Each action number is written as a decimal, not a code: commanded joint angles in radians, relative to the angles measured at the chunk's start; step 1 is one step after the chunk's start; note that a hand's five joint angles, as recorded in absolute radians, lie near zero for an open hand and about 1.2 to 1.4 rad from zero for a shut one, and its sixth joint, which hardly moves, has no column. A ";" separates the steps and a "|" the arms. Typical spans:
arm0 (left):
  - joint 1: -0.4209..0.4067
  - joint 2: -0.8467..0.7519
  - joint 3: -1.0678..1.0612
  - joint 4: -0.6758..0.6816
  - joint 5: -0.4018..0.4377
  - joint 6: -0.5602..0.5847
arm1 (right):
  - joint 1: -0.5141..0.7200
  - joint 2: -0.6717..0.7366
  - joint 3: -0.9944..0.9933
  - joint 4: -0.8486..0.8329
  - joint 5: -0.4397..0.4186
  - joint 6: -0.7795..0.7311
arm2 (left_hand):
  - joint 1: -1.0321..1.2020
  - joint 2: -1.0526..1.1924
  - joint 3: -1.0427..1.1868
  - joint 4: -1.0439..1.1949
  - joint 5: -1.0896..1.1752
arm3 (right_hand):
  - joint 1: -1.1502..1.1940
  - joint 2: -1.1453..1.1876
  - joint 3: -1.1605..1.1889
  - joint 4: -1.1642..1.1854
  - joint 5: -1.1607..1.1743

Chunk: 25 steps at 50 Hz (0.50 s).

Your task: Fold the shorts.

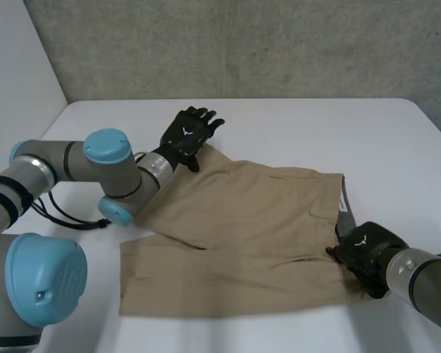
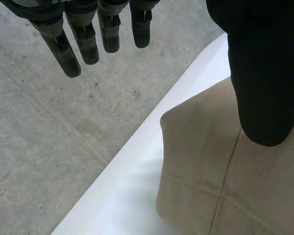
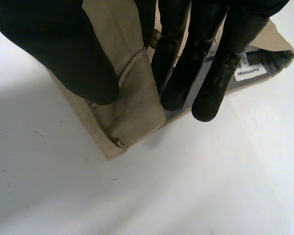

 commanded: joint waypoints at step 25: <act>0.021 -0.061 0.063 -0.065 0.008 0.059 | -0.026 0.003 -0.011 -0.011 -0.001 -0.001 | 1.200 1.189 1.180 1.189 1.175 | 0.422 0.218 0.207 0.205 0.227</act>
